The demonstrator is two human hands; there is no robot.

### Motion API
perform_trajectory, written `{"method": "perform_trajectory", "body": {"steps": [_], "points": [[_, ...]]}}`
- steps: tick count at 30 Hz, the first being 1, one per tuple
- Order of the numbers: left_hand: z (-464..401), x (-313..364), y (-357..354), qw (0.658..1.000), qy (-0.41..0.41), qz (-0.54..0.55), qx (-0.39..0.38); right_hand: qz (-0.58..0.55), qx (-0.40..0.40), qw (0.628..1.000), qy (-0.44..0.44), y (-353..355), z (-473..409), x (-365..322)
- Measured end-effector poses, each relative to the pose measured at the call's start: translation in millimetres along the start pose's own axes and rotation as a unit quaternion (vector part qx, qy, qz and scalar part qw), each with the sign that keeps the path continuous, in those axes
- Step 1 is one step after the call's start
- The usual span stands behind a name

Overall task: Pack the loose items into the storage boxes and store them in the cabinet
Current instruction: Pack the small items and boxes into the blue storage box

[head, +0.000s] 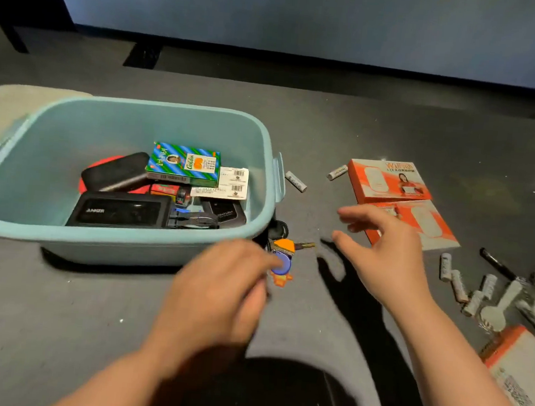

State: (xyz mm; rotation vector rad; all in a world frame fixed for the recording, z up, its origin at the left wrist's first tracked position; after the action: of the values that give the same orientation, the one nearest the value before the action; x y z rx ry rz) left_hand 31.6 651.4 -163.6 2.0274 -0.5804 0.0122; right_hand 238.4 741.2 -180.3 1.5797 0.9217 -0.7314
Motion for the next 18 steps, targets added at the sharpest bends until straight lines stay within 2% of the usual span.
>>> {"method": "perform_trajectory", "body": {"steps": [2,4,8,11,14,18], "points": [[15.0,17.8,-36.7,0.993,0.015,0.015,-0.114,-0.010,-0.013,1.000,-0.001,-2.1,6.3,4.8],[17.3,21.9,-65.5,0.983,0.065,-0.005,-0.170,-0.014,-0.028,1.000,0.002,-5.1,8.9,5.0],[6.6,16.8,-94.4,0.963,0.118,-0.151,-0.191,-0.024,-0.062,0.997,0.026,-8.3,10.8,2.1],[6.1,17.2,-102.8,0.944,0.143,-0.205,-0.215,-0.041,-0.069,0.996,0.032,-4.6,10.1,6.8],[0.6,20.6,-103.3,0.946,0.168,-0.191,-0.203,-0.055,-0.073,0.995,0.026,-0.4,3.5,18.7],[-4.1,17.2,-98.2,0.966,0.172,-0.074,-0.177,-0.036,-0.087,0.996,0.007,-8.9,-23.5,37.8]]}}
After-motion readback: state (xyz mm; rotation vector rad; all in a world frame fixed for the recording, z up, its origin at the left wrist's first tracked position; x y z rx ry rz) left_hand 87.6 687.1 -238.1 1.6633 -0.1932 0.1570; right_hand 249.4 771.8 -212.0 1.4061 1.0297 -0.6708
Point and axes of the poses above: each hand's wrist, its own z-axis away from the middle knuckle, its own y-axis out of the back of the hand, x = y × z, the point moved 3 cm from there along -z, towards the middle knuckle, and after that the axes turned 15 degrees about -z, right-handed, at the moved point
